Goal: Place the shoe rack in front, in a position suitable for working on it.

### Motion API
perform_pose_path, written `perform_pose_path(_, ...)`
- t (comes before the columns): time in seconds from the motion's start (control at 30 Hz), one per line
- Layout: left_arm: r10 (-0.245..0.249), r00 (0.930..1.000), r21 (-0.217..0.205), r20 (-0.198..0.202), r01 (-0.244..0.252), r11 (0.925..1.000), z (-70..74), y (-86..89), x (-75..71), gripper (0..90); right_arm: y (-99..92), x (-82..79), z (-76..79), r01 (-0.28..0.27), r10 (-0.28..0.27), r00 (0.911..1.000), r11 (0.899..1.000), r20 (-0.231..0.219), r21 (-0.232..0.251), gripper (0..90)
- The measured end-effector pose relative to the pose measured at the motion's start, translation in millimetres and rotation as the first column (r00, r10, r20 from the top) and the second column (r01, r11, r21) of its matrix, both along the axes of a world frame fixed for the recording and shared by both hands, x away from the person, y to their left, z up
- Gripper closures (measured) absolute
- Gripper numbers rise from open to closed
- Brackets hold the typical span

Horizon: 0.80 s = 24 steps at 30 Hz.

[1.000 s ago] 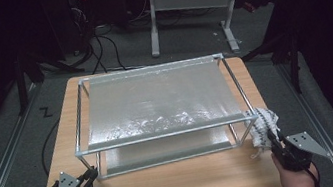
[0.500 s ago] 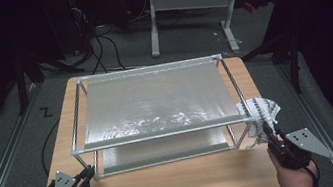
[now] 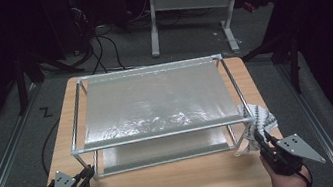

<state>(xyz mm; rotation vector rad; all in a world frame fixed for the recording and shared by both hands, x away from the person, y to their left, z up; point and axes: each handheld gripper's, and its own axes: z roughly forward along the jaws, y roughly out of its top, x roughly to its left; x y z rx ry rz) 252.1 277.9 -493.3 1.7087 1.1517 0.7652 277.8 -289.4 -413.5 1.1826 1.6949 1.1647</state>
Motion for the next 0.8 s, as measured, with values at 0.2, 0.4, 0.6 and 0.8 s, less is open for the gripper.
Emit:
perform_pose_path(0.2, -0.002, 1.0000, -0.001, 0.000, 0.002, 1.0000, -0.1, 0.2, 0.2, 80.7, -1.9, 5.1, -15.0, -0.016, 0.015, 0.9979, 1.000, -0.063, -0.018, 78.8)
perform_pose_path(0.4, -0.003, 1.0000, -0.001, -0.001, 0.003, 1.0000, 0.1, 0.5, 0.5, 80.7, 1.2, 12.8, -36.8, -0.047, 0.039, 0.9866, 0.998, -0.158, -0.048, 78.8)
perform_pose_path(0.6, 0.000, 1.0000, -0.005, -0.002, 0.000, 1.0000, -0.1, 0.6, 0.5, 80.7, 3.2, 21.0, -54.4, -0.067, 0.051, 0.9691, 0.996, -0.241, -0.059, 78.8)
perform_pose_path(0.8, 0.003, 1.0000, -0.007, 0.000, -0.003, 1.0000, -0.4, 1.4, 0.6, 80.7, 2.3, 29.6, -71.2, -0.092, 0.073, 0.9448, 0.995, -0.319, -0.046, 78.6)
